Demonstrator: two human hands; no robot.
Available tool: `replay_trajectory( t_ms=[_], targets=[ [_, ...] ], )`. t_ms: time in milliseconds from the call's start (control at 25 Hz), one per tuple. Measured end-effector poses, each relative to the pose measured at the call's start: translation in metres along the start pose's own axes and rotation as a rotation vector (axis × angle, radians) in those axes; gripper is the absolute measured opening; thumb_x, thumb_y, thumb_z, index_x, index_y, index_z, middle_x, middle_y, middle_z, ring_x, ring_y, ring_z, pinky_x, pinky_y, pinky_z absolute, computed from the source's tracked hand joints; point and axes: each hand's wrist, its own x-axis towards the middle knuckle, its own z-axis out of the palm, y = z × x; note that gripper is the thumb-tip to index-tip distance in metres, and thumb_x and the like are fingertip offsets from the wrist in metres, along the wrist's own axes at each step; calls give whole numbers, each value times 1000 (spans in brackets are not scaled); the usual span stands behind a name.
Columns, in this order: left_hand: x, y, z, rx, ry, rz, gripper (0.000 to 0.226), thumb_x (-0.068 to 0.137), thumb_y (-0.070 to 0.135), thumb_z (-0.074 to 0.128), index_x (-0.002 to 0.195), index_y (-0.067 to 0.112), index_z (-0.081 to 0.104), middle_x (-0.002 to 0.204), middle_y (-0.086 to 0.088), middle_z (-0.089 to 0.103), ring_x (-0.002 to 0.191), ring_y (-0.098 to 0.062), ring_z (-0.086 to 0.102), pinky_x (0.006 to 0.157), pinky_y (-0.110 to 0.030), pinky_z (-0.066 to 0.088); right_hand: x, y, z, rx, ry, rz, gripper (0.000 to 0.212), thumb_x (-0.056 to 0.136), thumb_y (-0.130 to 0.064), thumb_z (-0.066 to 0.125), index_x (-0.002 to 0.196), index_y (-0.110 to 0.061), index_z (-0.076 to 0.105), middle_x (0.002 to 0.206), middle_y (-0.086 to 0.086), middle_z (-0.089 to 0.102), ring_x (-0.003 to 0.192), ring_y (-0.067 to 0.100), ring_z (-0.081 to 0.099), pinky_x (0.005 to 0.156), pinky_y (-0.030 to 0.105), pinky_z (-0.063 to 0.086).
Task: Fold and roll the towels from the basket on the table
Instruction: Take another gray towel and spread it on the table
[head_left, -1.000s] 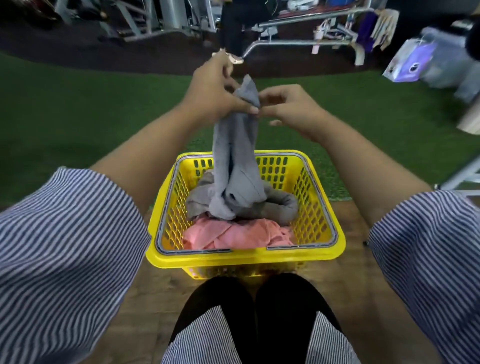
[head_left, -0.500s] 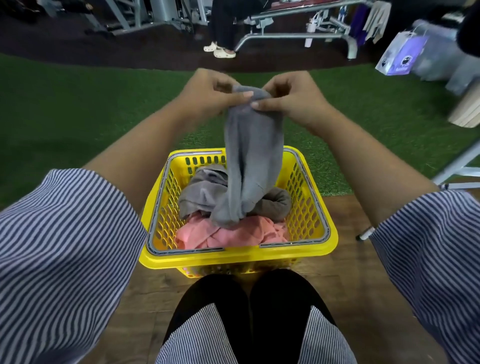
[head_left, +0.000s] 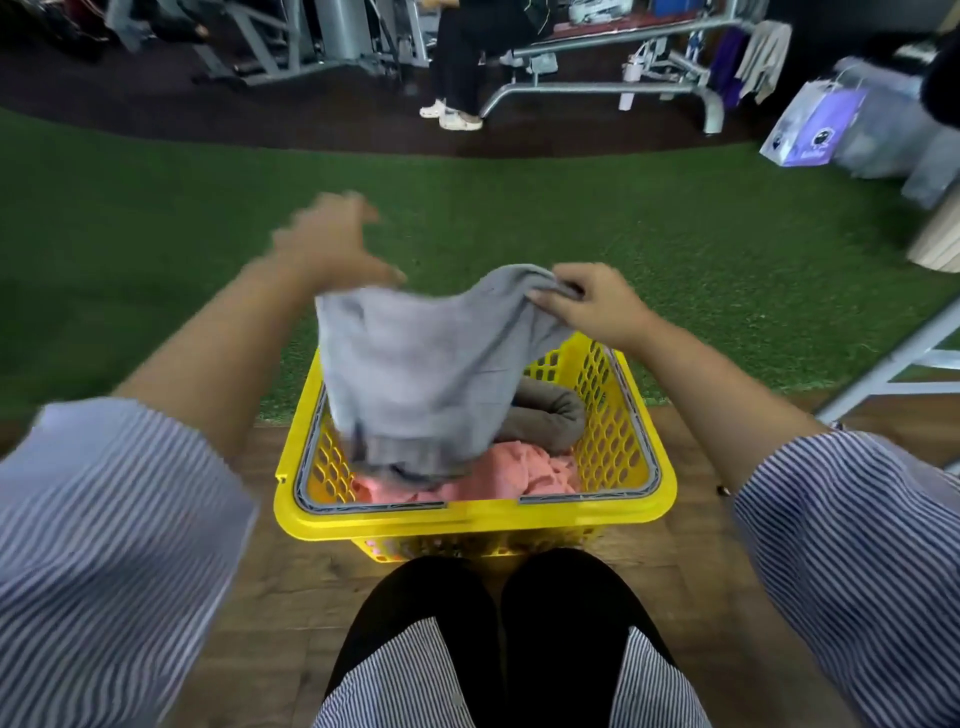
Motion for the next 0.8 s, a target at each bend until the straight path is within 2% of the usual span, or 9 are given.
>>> replay_trajectory(
  t_ms=[80,160,240,280,360,480,600,720,800],
  targets=[
    [-9,30,27,-112,-215,259,83,69,52,79,140,26,45,145,-2,44,131,-22,42,108,-37,35,10,-38,-5,-25,-13,-121,39,84,-33,66,58,-16,43,53,-6,31,53,5,29,50,24,24],
    [-15,50,42,-177,-227,359,69,66,59,67,121,17,63,115,-6,65,104,-14,58,86,-28,46,14,-65,-10,-36,-4,-174,42,80,-33,70,55,-21,39,52,-7,31,51,3,28,49,22,23],
    [-23,48,43,-305,-43,442,44,66,41,51,85,5,67,70,-6,57,65,-4,46,59,-26,38,12,-65,-15,-70,-45,-106,38,75,-32,74,56,-16,46,53,-5,33,50,4,28,49,25,22],
    [-27,44,37,-371,80,497,26,67,30,47,70,8,60,59,-3,46,59,-3,37,54,-27,31,8,-60,-15,-140,-112,-25,37,73,-34,76,59,-10,52,55,-2,36,51,7,32,49,28,23],
    [-42,36,5,-447,351,614,8,70,15,44,62,15,46,54,4,34,59,-4,31,52,-25,24,-8,-53,-6,-348,-288,88,38,69,-40,78,69,-6,61,67,5,50,61,17,46,54,30,33],
    [-75,25,-55,-523,576,671,17,74,8,41,58,15,40,51,12,32,52,-3,28,50,-19,22,-44,-62,27,-343,-338,48,29,76,-34,74,77,-8,62,95,9,64,87,26,59,68,31,41],
    [-97,-8,-70,-531,615,583,18,74,9,41,56,8,38,50,8,32,51,-1,24,49,-30,20,-84,-77,52,-121,-303,156,7,84,-23,62,90,-19,60,70,-4,59,70,15,61,52,29,35],
    [-113,-31,-46,-355,594,456,19,73,22,42,66,5,47,53,3,42,52,-7,34,52,-29,27,-106,-59,39,-184,-1,345,9,84,-14,50,93,-12,48,98,23,62,93,37,59,60,35,32],
    [-114,-28,-27,-231,576,383,26,72,27,42,75,5,55,63,-8,52,63,-25,49,59,-32,37,-111,-46,14,-281,258,501,22,85,-1,43,103,4,55,108,31,60,101,41,57,71,38,39]
  ],
)
